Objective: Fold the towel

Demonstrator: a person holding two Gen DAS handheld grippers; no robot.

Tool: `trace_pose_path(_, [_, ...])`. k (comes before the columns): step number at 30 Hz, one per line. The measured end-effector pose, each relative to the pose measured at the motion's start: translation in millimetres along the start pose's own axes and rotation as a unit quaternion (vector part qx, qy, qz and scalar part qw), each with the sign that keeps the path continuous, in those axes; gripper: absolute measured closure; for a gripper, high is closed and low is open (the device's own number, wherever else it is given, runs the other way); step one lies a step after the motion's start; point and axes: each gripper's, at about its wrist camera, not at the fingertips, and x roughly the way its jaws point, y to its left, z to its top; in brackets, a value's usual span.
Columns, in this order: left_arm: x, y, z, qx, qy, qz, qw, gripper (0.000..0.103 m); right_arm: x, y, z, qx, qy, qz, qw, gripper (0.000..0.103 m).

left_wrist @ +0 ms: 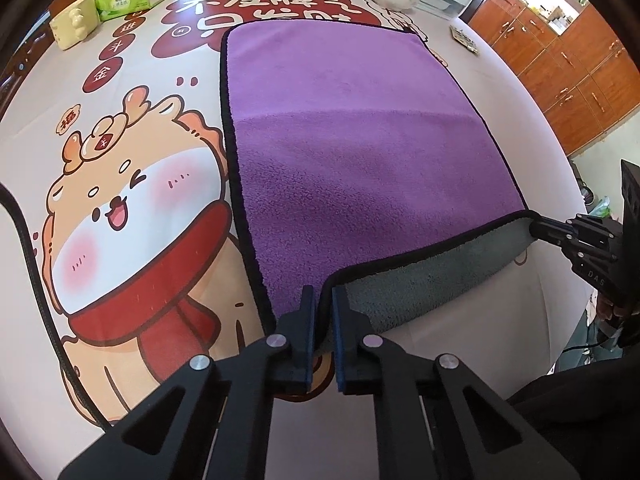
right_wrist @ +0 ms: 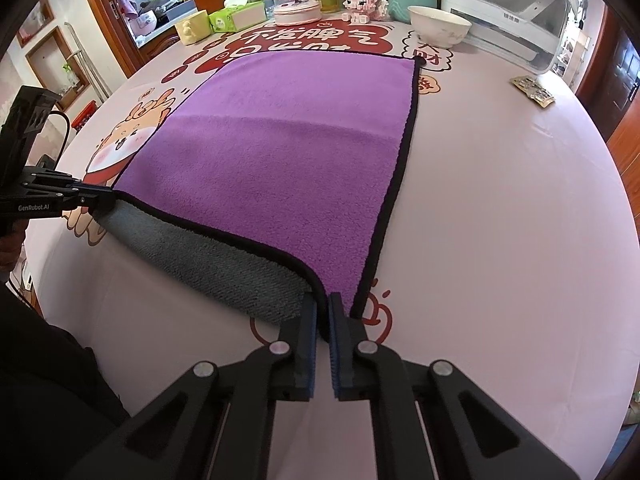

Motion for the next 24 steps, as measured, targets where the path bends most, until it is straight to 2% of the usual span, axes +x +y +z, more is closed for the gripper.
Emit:
trace_pose_path(4, [2.0,-1.8,-0.5,-0.003,0.003,0.019,0.9998,0.098,0.0,0.7,0.5,0.001,0.001,-0.002,1.000,0.098])
trace_pose_path(12, [-9.3,-8.1,3.0,-0.004,-0.009,0.031,0.9995,0.098,-10.4,1.8,3.6,0.009,-0.011,-0.008,1.000,0.098])
trace_pose_path(19, [-43.2,-15.3,11.7,-0.002,-0.046,0.040,0.9981,0.098,-34.8,7.3,15.4,-0.001,-0.035,-0.025,0.999,0.098])
trace_pose_path(24, [-77.2,-22.3,25.0,0.007,-0.089,0.046,0.9950,0.098,-59.4,11.4,31.2,-0.011,-0.062,-0.045,0.997,0.098])
